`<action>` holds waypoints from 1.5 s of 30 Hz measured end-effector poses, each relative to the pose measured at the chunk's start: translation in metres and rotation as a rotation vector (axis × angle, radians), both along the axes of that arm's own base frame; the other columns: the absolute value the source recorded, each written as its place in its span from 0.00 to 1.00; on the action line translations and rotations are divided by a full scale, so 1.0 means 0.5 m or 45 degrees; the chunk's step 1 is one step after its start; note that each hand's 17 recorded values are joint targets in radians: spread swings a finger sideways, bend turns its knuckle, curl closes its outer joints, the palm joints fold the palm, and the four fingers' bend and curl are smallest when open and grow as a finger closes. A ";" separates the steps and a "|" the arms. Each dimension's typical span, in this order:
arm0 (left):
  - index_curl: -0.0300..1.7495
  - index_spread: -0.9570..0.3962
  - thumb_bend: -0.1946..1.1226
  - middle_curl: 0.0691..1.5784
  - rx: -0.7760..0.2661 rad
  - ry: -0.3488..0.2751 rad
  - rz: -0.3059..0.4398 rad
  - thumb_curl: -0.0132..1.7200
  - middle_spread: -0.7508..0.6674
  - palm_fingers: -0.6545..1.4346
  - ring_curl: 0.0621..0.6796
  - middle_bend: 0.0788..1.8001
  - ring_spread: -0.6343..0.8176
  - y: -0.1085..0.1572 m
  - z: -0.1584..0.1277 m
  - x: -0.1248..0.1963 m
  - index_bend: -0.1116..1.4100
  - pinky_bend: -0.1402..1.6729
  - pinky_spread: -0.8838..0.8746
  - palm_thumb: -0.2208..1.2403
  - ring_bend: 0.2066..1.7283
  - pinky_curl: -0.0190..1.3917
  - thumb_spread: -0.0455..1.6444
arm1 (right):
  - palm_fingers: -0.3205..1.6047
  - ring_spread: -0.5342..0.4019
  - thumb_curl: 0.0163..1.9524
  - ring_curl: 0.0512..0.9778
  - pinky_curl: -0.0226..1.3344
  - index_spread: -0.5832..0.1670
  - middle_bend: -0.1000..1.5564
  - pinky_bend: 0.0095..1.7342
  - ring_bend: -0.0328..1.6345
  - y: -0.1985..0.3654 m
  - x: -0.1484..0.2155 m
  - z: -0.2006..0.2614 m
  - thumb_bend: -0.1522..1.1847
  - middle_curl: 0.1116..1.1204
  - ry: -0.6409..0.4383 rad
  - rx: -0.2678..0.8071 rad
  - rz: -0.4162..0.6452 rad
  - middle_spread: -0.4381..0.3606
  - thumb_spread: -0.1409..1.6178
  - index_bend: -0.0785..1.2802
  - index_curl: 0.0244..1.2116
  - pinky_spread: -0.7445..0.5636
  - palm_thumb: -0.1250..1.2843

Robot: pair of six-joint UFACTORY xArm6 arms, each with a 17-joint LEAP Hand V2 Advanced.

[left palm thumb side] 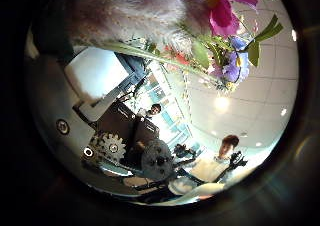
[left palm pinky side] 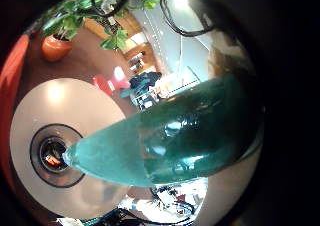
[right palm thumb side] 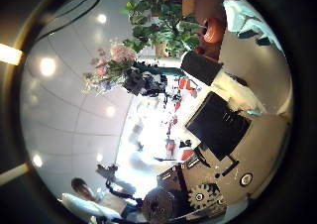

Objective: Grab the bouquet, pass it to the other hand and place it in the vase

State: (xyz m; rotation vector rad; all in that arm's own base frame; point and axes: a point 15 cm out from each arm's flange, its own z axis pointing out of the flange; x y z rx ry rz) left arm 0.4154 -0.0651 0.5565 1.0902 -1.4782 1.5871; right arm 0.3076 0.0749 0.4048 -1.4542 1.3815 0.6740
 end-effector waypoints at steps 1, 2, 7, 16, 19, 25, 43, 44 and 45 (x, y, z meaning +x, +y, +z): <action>0.77 0.15 0.15 0.64 -0.001 0.004 0.000 0.53 0.14 0.83 0.76 0.58 0.16 0.001 -0.004 0.002 0.46 0.64 0.10 0.89 0.86 0.88 0.69 | 0.60 0.27 0.26 0.53 0.39 0.19 0.48 0.57 0.69 0.000 0.000 0.001 0.10 0.67 0.000 0.000 0.000 0.24 0.66 0.19 0.55 0.15 0.64; 0.77 0.15 0.15 0.64 0.000 0.003 0.001 0.53 0.14 0.83 0.76 0.58 0.16 0.002 -0.005 0.003 0.46 0.64 0.10 0.89 0.86 0.88 0.69 | 0.60 0.27 0.26 0.53 0.39 0.19 0.48 0.57 0.69 0.000 0.000 0.000 0.10 0.67 0.001 0.000 0.000 0.24 0.66 0.19 0.55 0.15 0.64; 0.77 0.14 0.14 0.65 0.003 0.010 -0.002 0.53 0.13 0.83 0.76 0.57 0.16 0.007 -0.022 0.010 0.46 0.63 0.10 0.89 0.85 0.88 0.69 | 0.60 0.27 0.26 0.53 0.38 0.19 0.47 0.57 0.69 -0.001 0.001 0.001 0.10 0.68 0.000 -0.001 -0.003 0.24 0.66 0.19 0.55 0.15 0.64; 0.77 0.14 0.14 0.65 -0.009 0.019 -0.008 0.52 0.13 0.83 0.76 0.57 0.16 0.011 -0.039 0.022 0.45 0.63 0.09 0.89 0.85 0.89 0.69 | 0.61 0.27 0.26 0.54 0.38 0.19 0.46 0.56 0.68 -0.005 0.005 -0.002 0.10 0.69 -0.002 -0.007 -0.017 0.23 0.66 0.19 0.56 0.15 0.64; 0.78 0.14 0.14 0.65 -0.009 0.014 -0.015 0.52 0.13 0.83 0.77 0.57 0.16 0.006 -0.042 0.022 0.45 0.63 0.09 0.89 0.85 0.89 0.69 | 0.61 0.26 0.26 0.54 0.38 0.19 0.46 0.56 0.68 -0.005 0.005 -0.001 0.10 0.69 -0.002 -0.008 -0.016 0.23 0.66 0.19 0.56 0.15 0.64; 0.78 0.14 0.14 0.65 -0.019 0.020 -0.009 0.52 0.13 0.83 0.77 0.57 0.16 0.009 -0.049 0.030 0.45 0.62 0.08 0.89 0.85 0.89 0.69 | 0.61 0.26 0.26 0.54 0.38 0.19 0.45 0.56 0.68 -0.006 0.007 -0.003 0.10 0.70 0.000 -0.005 -0.018 0.23 0.66 0.19 0.56 0.15 0.64; 0.57 0.54 0.08 0.39 -0.111 0.069 -0.219 0.29 0.72 0.11 0.29 0.09 0.69 -0.047 -0.171 0.040 0.08 0.17 0.56 0.24 0.36 0.67 0.57 | 0.61 0.26 0.26 0.55 0.37 0.20 0.44 0.56 0.67 -0.005 0.011 -0.004 0.10 0.72 -0.010 -0.008 -0.017 0.22 0.66 0.19 0.55 0.15 0.64; 0.54 0.59 0.09 0.37 -0.108 0.079 -0.195 0.28 0.76 0.13 0.27 0.07 0.73 -0.037 -0.181 0.048 0.07 0.16 0.60 0.23 0.34 0.64 0.56 | 0.61 0.26 0.26 0.55 0.37 0.20 0.44 0.56 0.67 -0.004 0.009 -0.003 0.10 0.72 -0.013 -0.013 -0.017 0.22 0.66 0.19 0.55 0.15 0.64; 0.51 0.63 0.09 0.35 -0.103 0.090 -0.165 0.27 0.80 0.13 0.25 0.06 0.75 -0.023 -0.192 0.054 0.08 0.16 0.64 0.21 0.33 0.61 0.55 | 0.61 0.26 0.26 0.55 0.37 0.20 0.44 0.56 0.67 -0.004 0.009 -0.004 0.10 0.72 -0.014 -0.015 -0.016 0.22 0.66 0.20 0.56 0.15 0.64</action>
